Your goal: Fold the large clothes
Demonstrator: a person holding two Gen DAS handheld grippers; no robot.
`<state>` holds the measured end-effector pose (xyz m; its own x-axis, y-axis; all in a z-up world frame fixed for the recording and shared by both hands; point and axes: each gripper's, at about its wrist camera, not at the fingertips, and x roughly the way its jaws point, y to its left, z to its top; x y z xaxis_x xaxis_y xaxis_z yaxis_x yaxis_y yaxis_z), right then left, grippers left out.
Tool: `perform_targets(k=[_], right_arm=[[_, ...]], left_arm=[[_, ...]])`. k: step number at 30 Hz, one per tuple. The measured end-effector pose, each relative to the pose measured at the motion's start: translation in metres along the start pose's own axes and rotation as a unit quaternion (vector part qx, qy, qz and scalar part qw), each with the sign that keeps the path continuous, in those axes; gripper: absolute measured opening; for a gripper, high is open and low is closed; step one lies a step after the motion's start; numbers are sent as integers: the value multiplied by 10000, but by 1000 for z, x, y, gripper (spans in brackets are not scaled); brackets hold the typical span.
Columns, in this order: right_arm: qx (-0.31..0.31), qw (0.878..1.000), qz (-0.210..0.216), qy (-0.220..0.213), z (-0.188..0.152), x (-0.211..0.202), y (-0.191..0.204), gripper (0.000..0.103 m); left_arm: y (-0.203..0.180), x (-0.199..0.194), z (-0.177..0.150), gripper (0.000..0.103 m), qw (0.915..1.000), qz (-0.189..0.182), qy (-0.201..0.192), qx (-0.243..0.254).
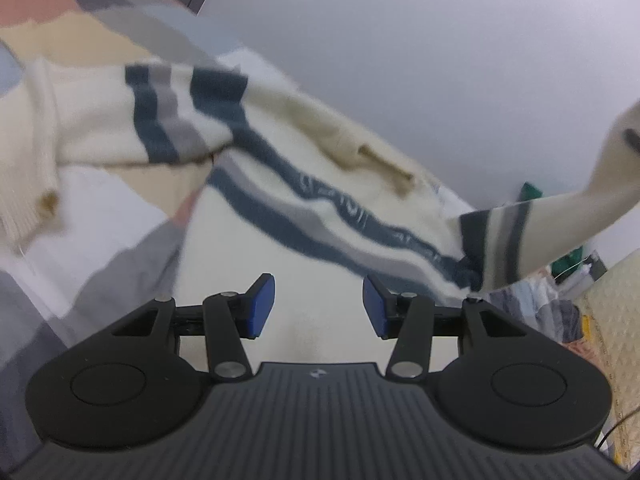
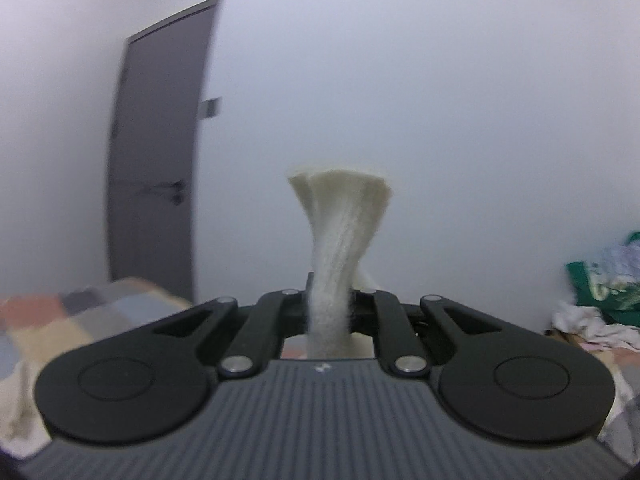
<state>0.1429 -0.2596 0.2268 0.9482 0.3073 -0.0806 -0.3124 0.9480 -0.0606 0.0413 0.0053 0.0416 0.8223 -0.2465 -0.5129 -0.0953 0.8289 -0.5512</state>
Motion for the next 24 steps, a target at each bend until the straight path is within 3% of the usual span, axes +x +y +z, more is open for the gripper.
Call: perform_targets(k=[7,13,19,22,24], right_arm=[[-242,9950,746,613,-52,-7,105,10],[-163,9875,959,1237,-112,-2,172,11],[-332,9686,1115,2199,-195,15,202,11],[-305,9620,1148,2459,-215,19,211,13],[-290,9585,1194,2571,-217,14,225,20]], left_arm=[[25,-25,2,55,9986,-240,-254,-386],[44,-49,1,55,9963,-363,-528,-573],[51,-58,-2,55,9961,-484,-489,-554],[55,-63,-3,55,9954,-525,-520,-618],[56,-62,-4,55,9953,-535,-482,-642]])
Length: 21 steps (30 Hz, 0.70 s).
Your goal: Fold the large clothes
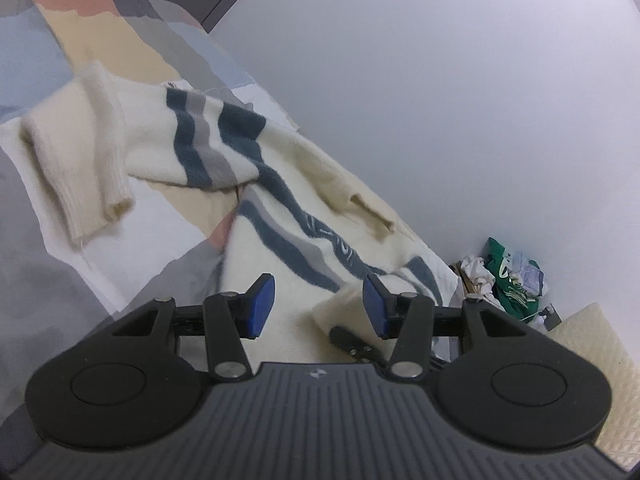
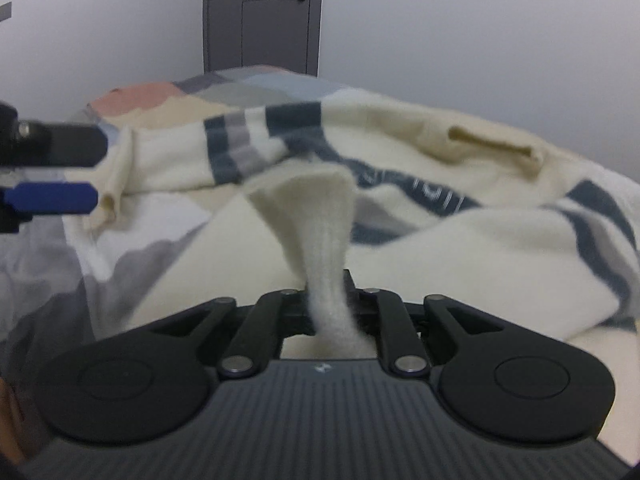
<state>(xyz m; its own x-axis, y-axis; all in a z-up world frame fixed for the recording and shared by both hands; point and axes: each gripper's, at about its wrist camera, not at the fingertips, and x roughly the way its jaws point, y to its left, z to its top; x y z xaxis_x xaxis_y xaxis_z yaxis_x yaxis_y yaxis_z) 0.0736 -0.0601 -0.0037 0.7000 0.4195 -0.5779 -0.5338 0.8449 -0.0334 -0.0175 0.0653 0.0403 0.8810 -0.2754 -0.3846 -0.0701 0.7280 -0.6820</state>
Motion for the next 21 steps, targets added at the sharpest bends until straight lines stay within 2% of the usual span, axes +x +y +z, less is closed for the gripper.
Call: perform_targets(k=[1,2,3,4,10,12,15,21], right_arm=[[36,9999,77,89,-1,0,-1,25],[93,9995,221,196,-3,-1,-8,41],[137,9989,358,284,-5,-2,-10,52],[143,9985,424,331,-8,-2,-10,55],[34,9943,824,676,-15,-23,-17,56],[-11,9921,1059,672,-16,-36,-23,56],[248,9897,1284,575,-18,-56,-42,56],[1189,9903,703,166,-27,-56,-91,56]], left_arm=[[-2,0,-1,55,10000,22,-6,24],[-3,0,-1,55,10000,28,-8,61],[-6,1,-2,55,9999,19,-9,121],[-9,2,-3,55,9998,15,-6,188],[-29,13,-12,55,9967,19,120,798],[-37,22,-16,55,9957,29,162,908],[-49,39,-23,55,9927,111,325,1159],[-65,76,-44,55,9816,385,711,1730]])
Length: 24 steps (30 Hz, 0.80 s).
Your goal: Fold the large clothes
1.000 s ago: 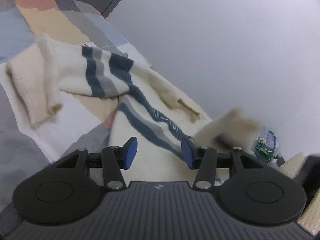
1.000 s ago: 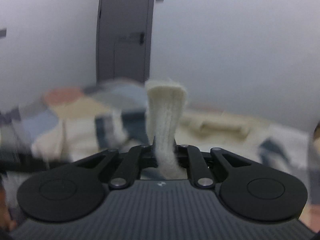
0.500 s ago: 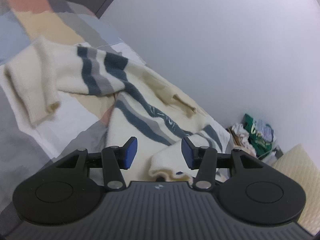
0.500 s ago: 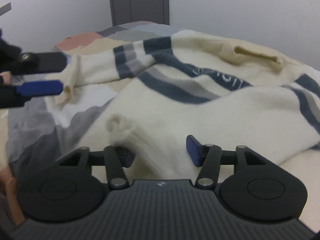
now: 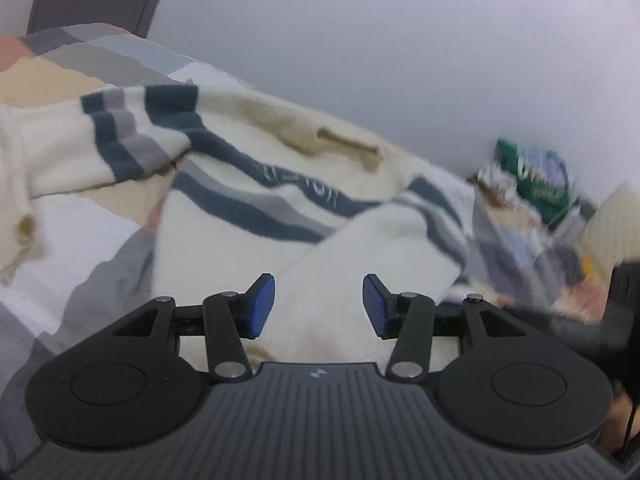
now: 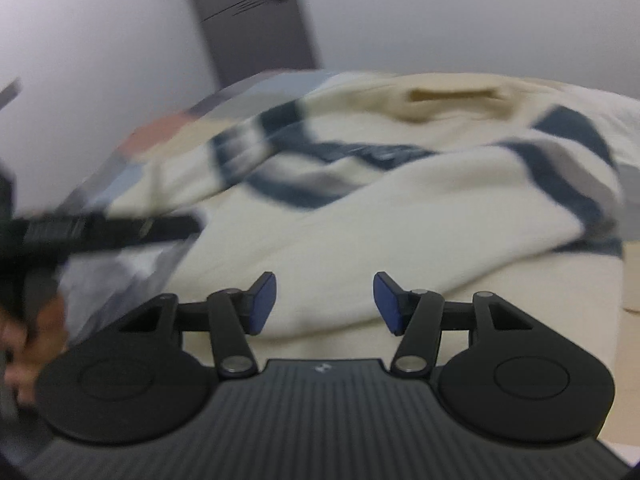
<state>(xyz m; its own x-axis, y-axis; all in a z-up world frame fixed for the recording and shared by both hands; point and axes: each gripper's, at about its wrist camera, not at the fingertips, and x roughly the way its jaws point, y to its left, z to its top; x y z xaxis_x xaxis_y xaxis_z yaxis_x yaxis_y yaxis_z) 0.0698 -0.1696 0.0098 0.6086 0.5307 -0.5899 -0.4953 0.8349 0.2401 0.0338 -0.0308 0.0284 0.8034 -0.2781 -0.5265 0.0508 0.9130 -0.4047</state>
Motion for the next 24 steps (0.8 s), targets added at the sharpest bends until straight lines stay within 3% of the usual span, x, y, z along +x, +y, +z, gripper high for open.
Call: perform_targets(k=[3,5,8,12,19,24], right_arm=[[502,9958,-659,-395,1,11,-25,56],[814,9912,-880,-560,-2,21,-42,56],[686,9904,-1071,-544,-3,39,-56,49],[689,9909,-1081,-416,-4,58,-64,49],[735,9912,-1065,-290,-7,62,-68,49],[842,9899,-1095,-328,-11,55,-68,49]], left_arm=[[-9,19,-2,55,9992,245,151,284],[-12,31,-5,55,9980,391,263,420],[-13,51,-11,55,9948,624,544,601],[-5,71,-18,55,9898,904,921,605],[-6,56,-11,55,9923,985,669,350],[-1,29,10,55,9861,1584,86,494]])
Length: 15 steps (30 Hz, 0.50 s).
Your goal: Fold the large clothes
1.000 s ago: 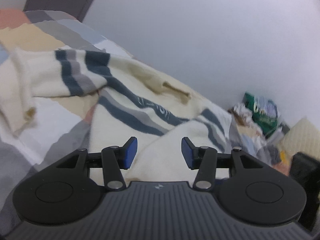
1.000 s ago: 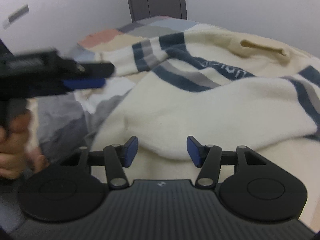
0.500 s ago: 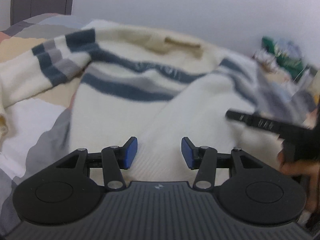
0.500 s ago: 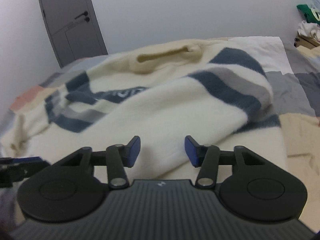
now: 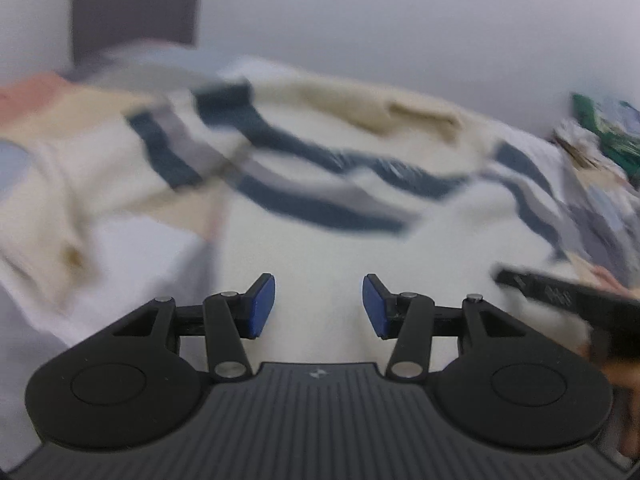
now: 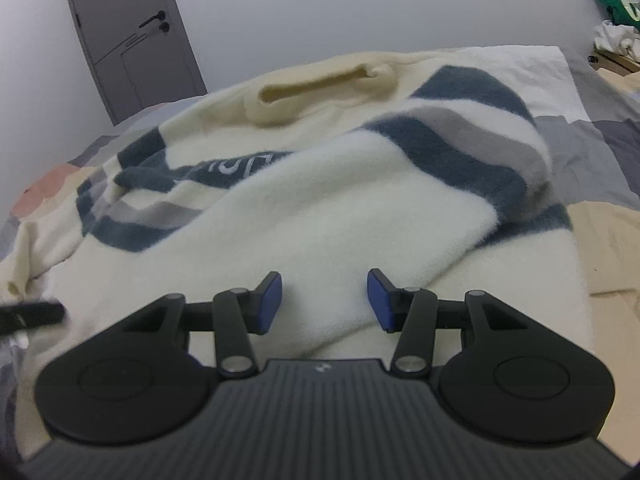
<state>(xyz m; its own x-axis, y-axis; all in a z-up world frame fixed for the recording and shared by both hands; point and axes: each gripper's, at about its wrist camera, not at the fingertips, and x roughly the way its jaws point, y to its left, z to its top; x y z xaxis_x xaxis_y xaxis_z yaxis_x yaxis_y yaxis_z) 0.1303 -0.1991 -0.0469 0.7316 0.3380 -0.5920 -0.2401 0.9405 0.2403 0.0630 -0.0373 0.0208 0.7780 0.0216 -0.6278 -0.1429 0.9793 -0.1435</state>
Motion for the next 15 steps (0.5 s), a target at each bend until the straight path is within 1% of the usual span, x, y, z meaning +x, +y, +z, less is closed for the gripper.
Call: perform_targets(k=[2,5,7,9,12,15], right_arm=[[-59,10000,-67,2,-2,-3,2,49],[-75,9999,-104,0,-4,-8,3,49],[-33,9999,-122,2,-4,-10,1,49],[41,9999,-137,27,-4,-11,-1,50],[177,9998,-128,47,-3,-12,-5,50],[335,9994,-107,69,-1,-10,-9,50]], left_arm=[[11,1,12,55,9992,379,-102,34],[32,8,28,55,9936,1120,-123,47],[46,15,40,55,9871,1593,-35,173],[62,22,51,55,9785,2034,33,339],[83,32,60,55,9682,2431,249,535],[96,47,59,55,9561,2781,517,767]])
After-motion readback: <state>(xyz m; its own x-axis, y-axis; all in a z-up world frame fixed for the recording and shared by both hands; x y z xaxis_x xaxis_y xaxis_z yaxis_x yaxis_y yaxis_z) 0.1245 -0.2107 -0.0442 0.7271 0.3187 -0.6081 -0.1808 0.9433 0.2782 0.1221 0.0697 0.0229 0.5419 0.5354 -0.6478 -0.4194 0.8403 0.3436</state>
